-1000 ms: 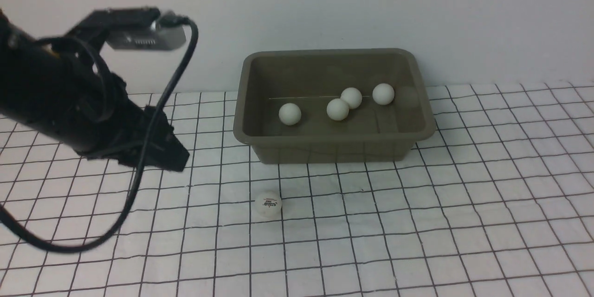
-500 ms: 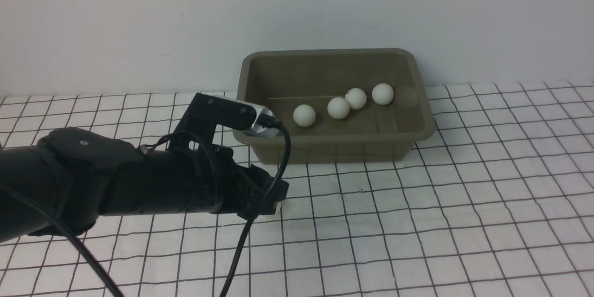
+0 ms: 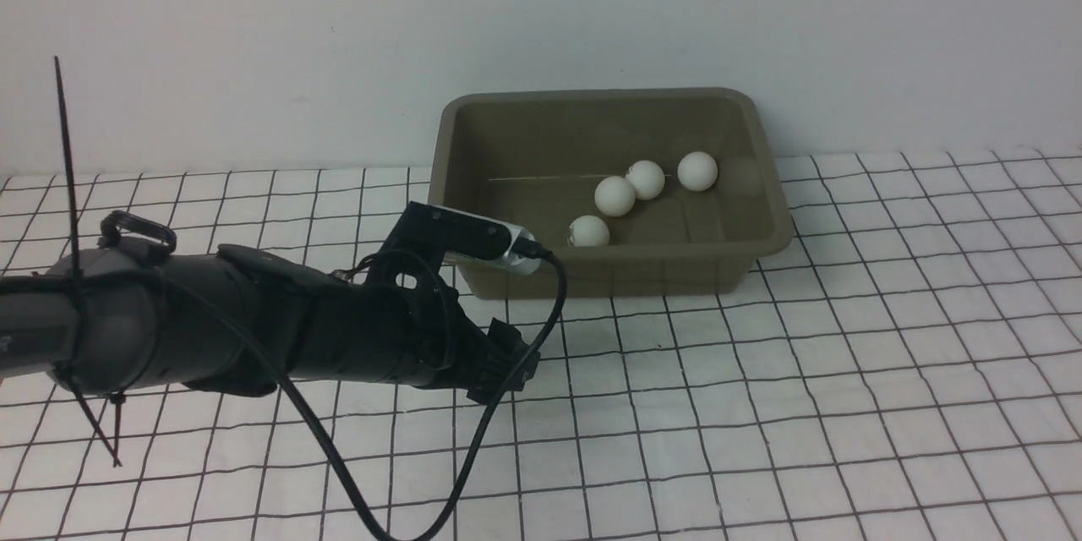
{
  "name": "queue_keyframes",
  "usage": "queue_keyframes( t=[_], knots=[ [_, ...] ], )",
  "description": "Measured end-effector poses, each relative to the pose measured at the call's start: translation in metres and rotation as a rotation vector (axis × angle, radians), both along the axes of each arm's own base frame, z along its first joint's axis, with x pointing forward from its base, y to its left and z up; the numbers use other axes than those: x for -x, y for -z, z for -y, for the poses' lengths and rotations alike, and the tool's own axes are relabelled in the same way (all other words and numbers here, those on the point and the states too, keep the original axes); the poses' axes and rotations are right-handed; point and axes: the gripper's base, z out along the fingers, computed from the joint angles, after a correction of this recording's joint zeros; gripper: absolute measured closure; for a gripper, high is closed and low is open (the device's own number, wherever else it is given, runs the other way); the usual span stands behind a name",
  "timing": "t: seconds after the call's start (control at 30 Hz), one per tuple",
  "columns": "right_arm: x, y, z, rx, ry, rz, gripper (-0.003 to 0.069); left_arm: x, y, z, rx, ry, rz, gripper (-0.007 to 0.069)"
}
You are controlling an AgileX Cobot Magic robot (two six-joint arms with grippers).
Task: Put the table tennis balls into the box on the white checkered tablecloth.
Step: 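Reach for and grasp a ping pong ball on the table beside the basket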
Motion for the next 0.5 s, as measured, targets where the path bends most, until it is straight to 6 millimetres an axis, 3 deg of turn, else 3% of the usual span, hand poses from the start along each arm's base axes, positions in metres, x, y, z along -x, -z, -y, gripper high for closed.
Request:
queue_keyframes(
  t=[0.33,0.5],
  knots=[
    [0.000,0.000,0.000,0.002,-0.001,-0.004,0.0145,-0.004,0.021,-0.001,-0.040,-0.019,-0.045,0.0129],
    [0.000,0.000,0.000,0.002,-0.001,-0.004,0.0145,-0.006,0.032,-0.002,-0.069,-0.028,-0.063,0.0281]
  ],
)
